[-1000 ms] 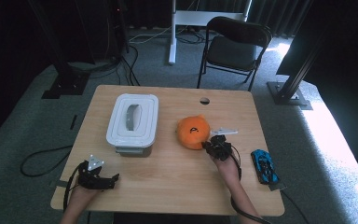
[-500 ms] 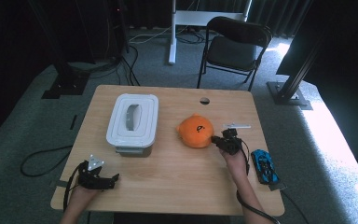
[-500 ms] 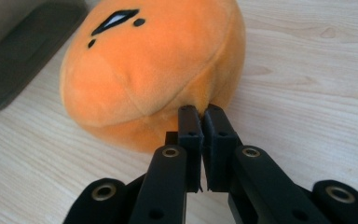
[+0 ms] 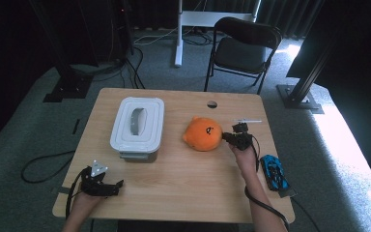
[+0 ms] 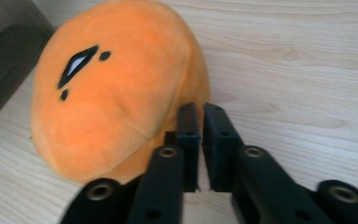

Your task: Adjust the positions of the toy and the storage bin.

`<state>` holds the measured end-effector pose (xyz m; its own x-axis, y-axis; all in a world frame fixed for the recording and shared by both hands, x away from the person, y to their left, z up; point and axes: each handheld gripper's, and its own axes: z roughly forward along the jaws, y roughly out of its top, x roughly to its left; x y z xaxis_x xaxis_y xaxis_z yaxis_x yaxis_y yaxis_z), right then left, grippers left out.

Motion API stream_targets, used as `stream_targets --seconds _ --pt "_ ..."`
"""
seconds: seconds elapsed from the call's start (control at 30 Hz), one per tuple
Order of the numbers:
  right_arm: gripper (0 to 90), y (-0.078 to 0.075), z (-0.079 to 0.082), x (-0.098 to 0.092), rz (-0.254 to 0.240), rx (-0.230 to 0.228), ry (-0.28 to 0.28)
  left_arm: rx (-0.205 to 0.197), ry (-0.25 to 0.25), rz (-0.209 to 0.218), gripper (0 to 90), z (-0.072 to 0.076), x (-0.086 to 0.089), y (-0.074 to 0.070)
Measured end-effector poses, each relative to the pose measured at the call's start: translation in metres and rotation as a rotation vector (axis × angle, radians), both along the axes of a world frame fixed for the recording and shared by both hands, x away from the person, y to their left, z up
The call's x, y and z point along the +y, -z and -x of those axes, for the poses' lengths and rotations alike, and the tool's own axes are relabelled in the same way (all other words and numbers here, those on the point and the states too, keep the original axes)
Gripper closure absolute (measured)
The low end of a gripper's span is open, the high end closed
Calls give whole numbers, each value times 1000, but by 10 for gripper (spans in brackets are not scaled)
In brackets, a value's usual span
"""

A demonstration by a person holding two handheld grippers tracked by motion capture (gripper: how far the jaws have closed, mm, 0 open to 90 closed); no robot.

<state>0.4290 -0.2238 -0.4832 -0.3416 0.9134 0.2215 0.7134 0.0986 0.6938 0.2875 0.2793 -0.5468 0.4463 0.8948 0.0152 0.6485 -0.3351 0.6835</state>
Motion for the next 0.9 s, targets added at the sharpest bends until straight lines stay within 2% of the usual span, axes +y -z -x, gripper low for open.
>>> stream_targets --seconds 0.1,0.17,0.37,0.4,0.43,0.53,0.63,0.8,0.9 --pt "748 0 5 -3 -17 1 10 0 0 0 3 0 0 0" --pt "718 -1 10 -4 -10 1 2 0 0 0 3 0 0 0" --pt "606 -12 35 1 -16 -27 -48 0 0 0 3 0 0 0" --pt "589 -11 40 4 -26 -33 -54 0 0 0 3 0 0 0" --pt "552 -10 44 7 -37 -28 -62 0 0 0 3 0 0 0" --pt "514 -1 53 17 -61 -4 -81 0 0 0 2 0 0 0" --pt "501 9 55 26 -65 17 -95 0 0 0 3 0 0 0" --pt "487 19 52 36 -116 42 -76 0 0 0 3 0 0 0" --pt "489 19 49 40 -115 19 -48 0 0 0 3 0 0 0"
